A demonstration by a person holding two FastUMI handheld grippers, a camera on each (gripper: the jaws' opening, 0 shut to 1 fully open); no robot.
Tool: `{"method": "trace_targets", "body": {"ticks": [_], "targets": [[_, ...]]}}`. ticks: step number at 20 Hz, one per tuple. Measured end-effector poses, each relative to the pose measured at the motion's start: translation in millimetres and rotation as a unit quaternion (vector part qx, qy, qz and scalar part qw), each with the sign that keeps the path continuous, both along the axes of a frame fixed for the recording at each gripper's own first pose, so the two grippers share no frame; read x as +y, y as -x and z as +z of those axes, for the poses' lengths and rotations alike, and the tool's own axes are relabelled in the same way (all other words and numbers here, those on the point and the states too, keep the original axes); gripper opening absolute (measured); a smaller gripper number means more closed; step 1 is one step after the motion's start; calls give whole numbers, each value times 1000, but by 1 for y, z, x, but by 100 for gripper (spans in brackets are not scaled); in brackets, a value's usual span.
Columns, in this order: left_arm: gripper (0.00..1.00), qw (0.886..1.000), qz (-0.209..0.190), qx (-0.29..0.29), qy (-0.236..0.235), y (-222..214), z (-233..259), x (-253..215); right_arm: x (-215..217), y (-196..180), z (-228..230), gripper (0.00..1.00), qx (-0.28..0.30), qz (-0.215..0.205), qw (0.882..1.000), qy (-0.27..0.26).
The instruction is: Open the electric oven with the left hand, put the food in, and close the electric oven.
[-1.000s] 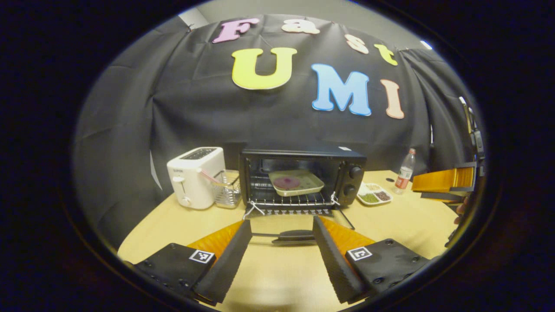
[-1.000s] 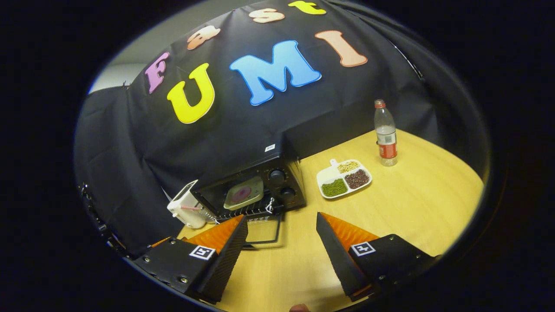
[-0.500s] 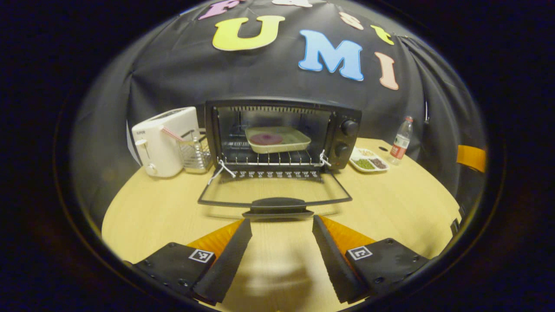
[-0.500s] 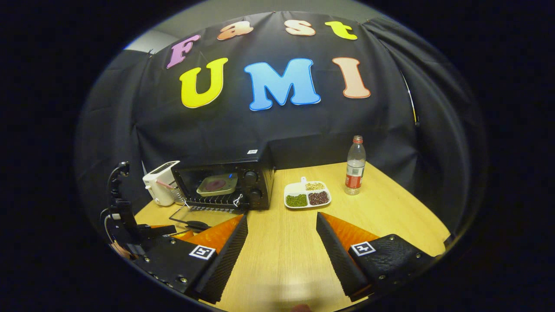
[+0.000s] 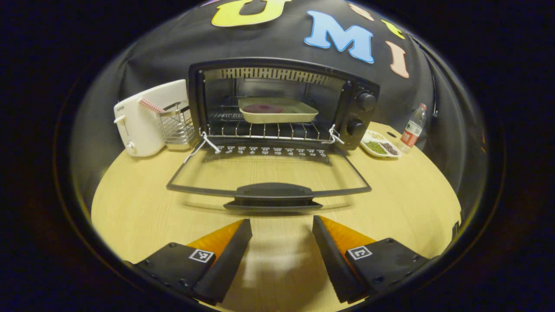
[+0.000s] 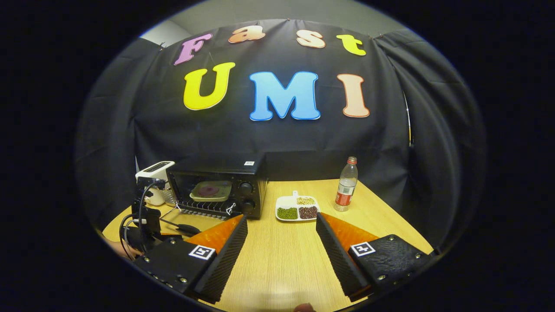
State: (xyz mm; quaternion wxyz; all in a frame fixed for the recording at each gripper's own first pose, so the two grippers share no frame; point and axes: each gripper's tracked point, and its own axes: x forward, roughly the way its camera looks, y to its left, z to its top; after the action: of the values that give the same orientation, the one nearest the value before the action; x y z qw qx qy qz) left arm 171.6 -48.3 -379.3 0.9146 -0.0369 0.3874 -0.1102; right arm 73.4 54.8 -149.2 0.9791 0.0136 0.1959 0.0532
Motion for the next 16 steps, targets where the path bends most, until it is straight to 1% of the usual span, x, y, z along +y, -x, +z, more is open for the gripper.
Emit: {"method": "trace_targets", "body": {"ticks": [1, 2, 3, 4, 5, 6, 7, 8, 9, 10, 11, 13, 14, 15, 16], "targets": [[96, 1000, 1, -7, -8, -6, -1, 2, 4, -2, -1, 98, 1, 1, 1000, -1], [92, 1000, 4, -1, -13, -6, -2, 3, 7, -4, -2, 98, 2, 3, 1000, -2], [100, 1000, 7, -4, -13, -7, -2, 2, 9, -4, -3, 98, 5, 6, 1000, -1], [96, 1000, 10, -8, -10, -7, 1, 3, 12, -5, -4, 98, 6, 9, 1000, -1], [100, 1000, 13, -11, -7, -7, 1, 2, 17, -5, -6, 98, 7, 13, 1000, -3], [92, 1000, 15, -18, -6, -8, 5, 2, 22, -5, -8, 98, 12, 18, 1000, -6], [100, 1000, 15, -26, -8, -8, 10, 3, 26, -4, -11, 98, 16, 23, 1000, -11], [96, 999, 15, -37, -10, -8, 16, 3, 29, -4, -13, 98, 17, 26, 999, -14], [96, 999, 18, -45, -8, -8, 24, 4, 34, -5, -14, 98, 17, 30, 999, -18], [91, 999, 23, -50, -1, -8, 31, 5, 38, -6, -15, 98, 17, 34, 999, -19], [95, 998, 30, -51, 8, -10, 38, 5, 41, -8, -16, 98, 19, 38, 999, -19], [100, 998, 40, -50, 21, -12, 47, 5, 42, -6, -14, 98, 20, 45, 999, -20], [92, 998, 40, -55, 20, -14, 52, 6, 43, -7, -12, 98, 19, 47, 998, -22], [91, 997, 37, -65, 15, -17, 59, 6, 46, -9, -13, 98, 19, 49, 998, -24], [96, 996, 33, -78, 10, -22, 67, 6, 47, -11, -14, 98, 19, 50, 998, -24]]}}
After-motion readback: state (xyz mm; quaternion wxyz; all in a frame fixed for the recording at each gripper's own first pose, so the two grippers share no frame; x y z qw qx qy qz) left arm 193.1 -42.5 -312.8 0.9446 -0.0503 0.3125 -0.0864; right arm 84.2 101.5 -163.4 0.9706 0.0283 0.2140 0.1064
